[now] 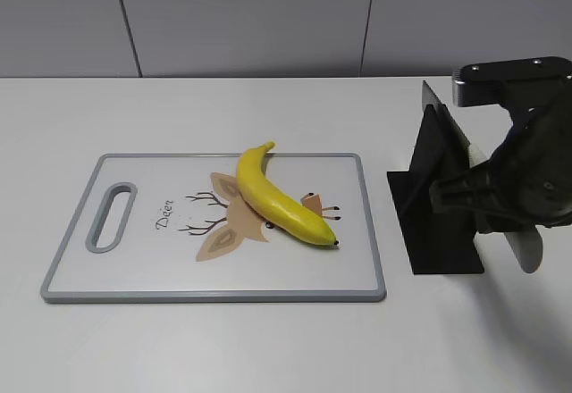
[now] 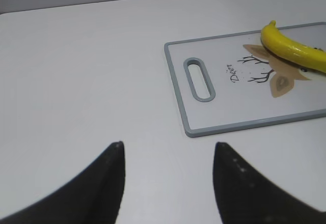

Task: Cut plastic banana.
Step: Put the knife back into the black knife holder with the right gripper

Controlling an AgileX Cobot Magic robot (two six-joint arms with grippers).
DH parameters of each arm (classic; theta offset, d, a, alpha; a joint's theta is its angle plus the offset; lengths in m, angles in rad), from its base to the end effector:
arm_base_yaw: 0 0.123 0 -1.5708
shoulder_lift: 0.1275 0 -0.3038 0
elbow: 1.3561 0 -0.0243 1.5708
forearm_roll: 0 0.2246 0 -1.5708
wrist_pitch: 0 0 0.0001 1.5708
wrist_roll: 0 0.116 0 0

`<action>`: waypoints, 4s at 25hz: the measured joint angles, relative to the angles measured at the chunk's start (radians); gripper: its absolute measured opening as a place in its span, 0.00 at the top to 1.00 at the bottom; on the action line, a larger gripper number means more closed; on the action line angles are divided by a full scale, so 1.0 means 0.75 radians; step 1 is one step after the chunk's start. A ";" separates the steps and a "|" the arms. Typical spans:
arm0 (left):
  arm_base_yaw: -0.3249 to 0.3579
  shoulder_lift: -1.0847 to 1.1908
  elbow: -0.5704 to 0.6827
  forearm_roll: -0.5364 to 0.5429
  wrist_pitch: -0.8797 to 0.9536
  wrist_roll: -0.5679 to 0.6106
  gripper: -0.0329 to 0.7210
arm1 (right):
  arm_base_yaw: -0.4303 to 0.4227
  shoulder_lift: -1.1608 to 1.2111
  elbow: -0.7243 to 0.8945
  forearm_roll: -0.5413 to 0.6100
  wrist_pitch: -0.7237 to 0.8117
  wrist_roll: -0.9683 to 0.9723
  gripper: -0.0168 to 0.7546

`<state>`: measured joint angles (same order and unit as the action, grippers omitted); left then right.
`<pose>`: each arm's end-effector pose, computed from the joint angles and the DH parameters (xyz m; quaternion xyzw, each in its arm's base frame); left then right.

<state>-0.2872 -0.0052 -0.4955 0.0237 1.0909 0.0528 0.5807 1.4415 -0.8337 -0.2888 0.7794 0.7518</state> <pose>-0.0248 0.0099 0.2489 0.1450 0.8485 -0.0478 0.5067 0.2126 0.1117 0.2273 -0.0037 0.9844 -0.0071 0.1755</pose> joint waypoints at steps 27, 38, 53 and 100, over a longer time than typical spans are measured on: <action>0.000 0.000 0.000 -0.001 0.000 0.000 0.26 | 0.000 -0.031 -0.096 0.008 -0.041 -0.033 0.22; 0.000 0.000 0.000 -0.001 0.000 0.000 0.10 | 0.000 -0.332 -0.196 0.194 0.284 -0.599 0.20; 0.000 0.000 0.000 -0.005 0.000 0.000 0.13 | 0.000 -0.891 0.049 0.405 0.478 -1.198 0.25; 0.001 0.000 0.000 -0.011 0.000 0.000 0.19 | 0.000 -1.931 0.434 0.414 0.359 -1.156 0.30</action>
<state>-0.2861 -0.0052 -0.4955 0.0153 1.0908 0.0528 0.5807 -0.0065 -0.5083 0.0215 1.0484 -0.1150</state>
